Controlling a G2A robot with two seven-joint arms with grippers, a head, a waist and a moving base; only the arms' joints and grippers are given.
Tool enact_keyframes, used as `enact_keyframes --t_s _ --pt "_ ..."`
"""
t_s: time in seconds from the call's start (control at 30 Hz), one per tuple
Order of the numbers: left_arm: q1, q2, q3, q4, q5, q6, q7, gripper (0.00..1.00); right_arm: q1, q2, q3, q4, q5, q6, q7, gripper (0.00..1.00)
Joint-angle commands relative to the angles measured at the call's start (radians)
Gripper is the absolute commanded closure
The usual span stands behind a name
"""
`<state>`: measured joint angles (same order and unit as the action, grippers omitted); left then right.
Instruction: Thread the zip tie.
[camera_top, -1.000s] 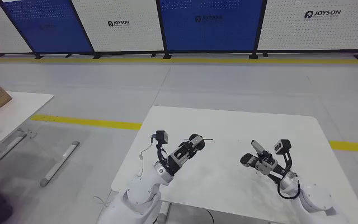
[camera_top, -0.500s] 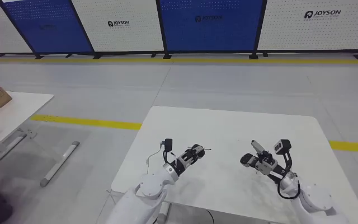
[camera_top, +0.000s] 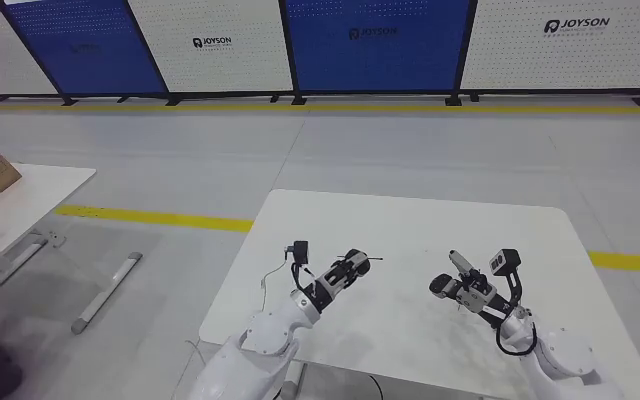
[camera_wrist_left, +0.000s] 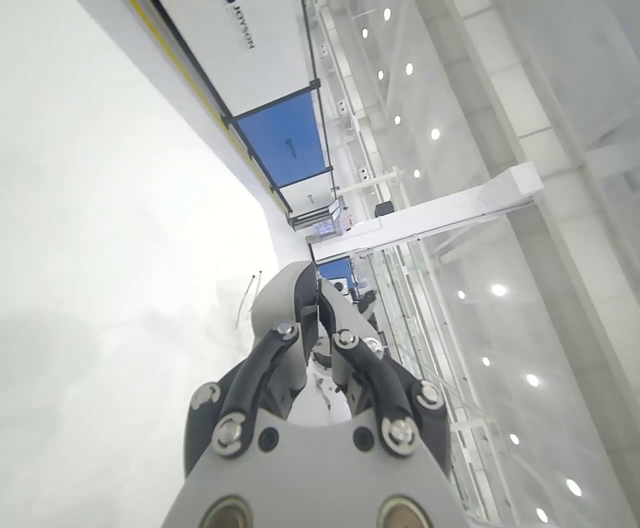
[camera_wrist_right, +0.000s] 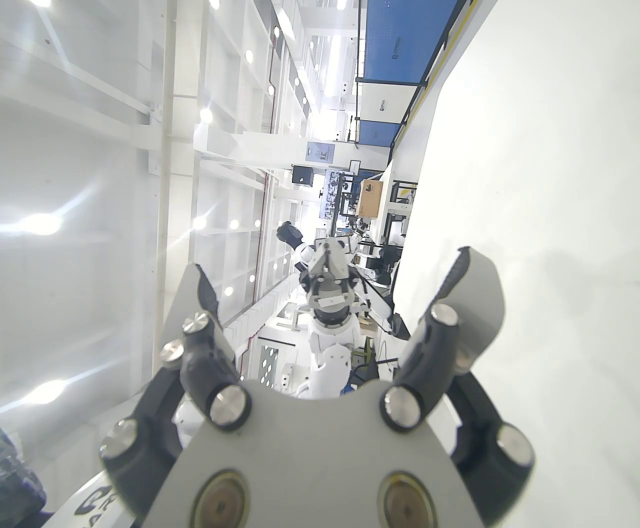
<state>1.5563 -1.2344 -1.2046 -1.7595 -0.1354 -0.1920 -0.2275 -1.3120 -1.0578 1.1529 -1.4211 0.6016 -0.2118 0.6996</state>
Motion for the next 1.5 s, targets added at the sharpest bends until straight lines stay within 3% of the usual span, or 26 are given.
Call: enact_keyframes --t_s 0.0,0.13,0.23,0.33,0.43,0.6,0.73,0.83,0.97,1.47 --pt "0.026 0.004 -0.023 -0.067 0.000 -0.015 0.006 1.00 0.000 0.000 0.000 0.000 0.000 0.000 0.000 0.00" --pt "0.081 0.013 -0.063 -0.196 -0.007 -0.044 -0.011 1.00 0.000 0.000 0.000 0.000 0.000 0.000 0.000 0.00" --pt "0.119 0.018 -0.087 -0.270 -0.020 -0.062 -0.029 1.00 0.000 0.000 0.000 0.000 0.000 0.000 0.000 0.00" --pt "0.146 0.023 -0.107 -0.308 -0.047 -0.067 -0.058 1.00 0.000 0.000 0.000 0.000 0.000 0.000 0.000 0.00" --pt "0.153 0.026 -0.115 -0.312 -0.051 -0.057 -0.075 1.00 0.000 0.000 0.000 0.000 0.000 0.000 0.000 0.00" --pt "0.112 0.025 -0.095 -0.236 -0.044 -0.004 -0.082 1.00 0.000 0.000 0.000 0.000 0.000 0.000 0.000 0.00" --pt "0.057 0.021 -0.051 -0.131 -0.015 0.049 -0.075 1.00 0.000 0.000 0.000 0.000 0.000 0.000 0.000 0.00" --pt "0.025 0.016 -0.018 -0.057 0.054 0.064 -0.025 1.00 0.000 0.000 0.000 0.000 0.000 0.000 0.000 0.00" --pt "-0.014 0.012 0.029 0.028 0.120 0.088 -0.019 1.00 0.000 0.000 0.000 0.000 0.000 0.000 0.000 0.00" --pt "-0.022 0.012 0.034 0.035 0.148 0.095 -0.008 1.00 0.000 0.000 0.000 0.000 0.000 0.000 0.000 0.00"
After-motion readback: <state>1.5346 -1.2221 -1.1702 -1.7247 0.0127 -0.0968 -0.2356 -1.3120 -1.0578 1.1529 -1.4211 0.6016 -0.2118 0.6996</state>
